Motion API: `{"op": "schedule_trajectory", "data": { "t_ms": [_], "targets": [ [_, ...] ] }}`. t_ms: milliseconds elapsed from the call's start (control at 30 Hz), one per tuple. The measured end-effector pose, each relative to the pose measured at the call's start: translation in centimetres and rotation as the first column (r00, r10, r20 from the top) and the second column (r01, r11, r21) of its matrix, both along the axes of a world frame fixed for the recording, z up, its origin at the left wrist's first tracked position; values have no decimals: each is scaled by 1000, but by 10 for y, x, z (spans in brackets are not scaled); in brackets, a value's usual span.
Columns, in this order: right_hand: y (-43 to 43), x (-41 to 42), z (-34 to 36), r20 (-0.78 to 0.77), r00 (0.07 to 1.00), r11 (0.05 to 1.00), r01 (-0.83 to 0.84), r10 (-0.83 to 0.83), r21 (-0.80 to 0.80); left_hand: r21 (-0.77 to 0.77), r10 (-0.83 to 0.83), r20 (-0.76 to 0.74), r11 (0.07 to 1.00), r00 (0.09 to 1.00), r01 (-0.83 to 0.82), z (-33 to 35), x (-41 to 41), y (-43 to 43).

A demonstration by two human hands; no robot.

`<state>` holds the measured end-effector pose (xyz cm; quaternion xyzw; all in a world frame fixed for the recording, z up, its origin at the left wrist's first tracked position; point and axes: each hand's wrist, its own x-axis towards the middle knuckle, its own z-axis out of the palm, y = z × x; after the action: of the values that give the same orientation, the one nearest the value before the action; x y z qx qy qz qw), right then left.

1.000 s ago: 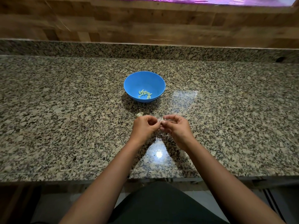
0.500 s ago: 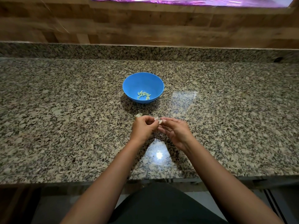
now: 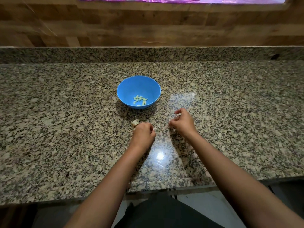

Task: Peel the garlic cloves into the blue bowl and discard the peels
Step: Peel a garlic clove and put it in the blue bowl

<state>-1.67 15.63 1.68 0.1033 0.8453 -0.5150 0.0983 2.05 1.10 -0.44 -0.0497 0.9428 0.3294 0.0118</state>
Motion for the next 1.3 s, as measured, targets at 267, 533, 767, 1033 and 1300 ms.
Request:
{"op": "schedule_trajectory", "data": {
  "t_ms": [267,533,767,1033,1300],
  "targets": [
    [-8,8,-6,-182,963,954,-147,198,261,-1,26,-26,1000,999,-26,-7,5,-9],
    [-29,19,-14,-137,853,798,-399,503,451,-6,47,-29,999,999,-47,-7,9,-12],
    [-29,32,-23,-202,856,834,-366,476,413,23,125,-40,992,991,-124,-5,21,-21],
    [-38,27,-15,-154,875,842,-373,459,389,23,156,-32,988,987,-155,-1,22,-19],
    [-47,44,-18,-179,804,768,-436,567,469,144,226,25,963,974,-228,2,37,-19]
  ]
}}
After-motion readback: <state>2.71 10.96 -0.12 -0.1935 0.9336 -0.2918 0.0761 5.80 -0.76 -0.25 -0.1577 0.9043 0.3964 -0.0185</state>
